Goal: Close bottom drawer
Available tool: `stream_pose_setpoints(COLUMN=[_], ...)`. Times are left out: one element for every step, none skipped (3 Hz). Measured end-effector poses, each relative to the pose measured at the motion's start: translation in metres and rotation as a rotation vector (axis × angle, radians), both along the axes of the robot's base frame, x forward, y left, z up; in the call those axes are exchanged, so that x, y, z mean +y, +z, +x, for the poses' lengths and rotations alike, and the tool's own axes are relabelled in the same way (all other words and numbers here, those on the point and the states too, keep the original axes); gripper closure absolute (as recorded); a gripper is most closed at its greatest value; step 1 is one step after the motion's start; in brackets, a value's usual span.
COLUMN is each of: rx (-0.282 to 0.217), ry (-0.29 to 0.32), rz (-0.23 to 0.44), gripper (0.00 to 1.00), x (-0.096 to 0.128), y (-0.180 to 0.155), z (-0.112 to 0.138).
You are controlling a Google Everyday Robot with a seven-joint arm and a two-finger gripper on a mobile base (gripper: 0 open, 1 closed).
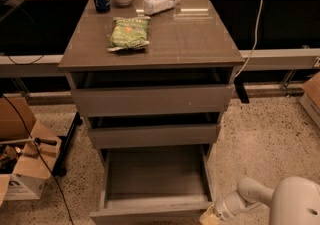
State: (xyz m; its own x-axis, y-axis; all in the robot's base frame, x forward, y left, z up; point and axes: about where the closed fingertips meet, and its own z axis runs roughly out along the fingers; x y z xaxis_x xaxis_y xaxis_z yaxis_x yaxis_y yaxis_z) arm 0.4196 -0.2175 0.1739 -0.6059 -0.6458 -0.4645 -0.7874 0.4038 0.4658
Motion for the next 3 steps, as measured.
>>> stream_pose_setpoints(rx=[0.000,-0.094,-0.097], ry=[0.000,0.039,0.037], rz=[0.000,0.034,0.034], gripper=[1.00,1.00,1.00], x=[0.000,0.015,0.018], y=[0.001,0.010,0.008], z=[0.000,0.042,0.043])
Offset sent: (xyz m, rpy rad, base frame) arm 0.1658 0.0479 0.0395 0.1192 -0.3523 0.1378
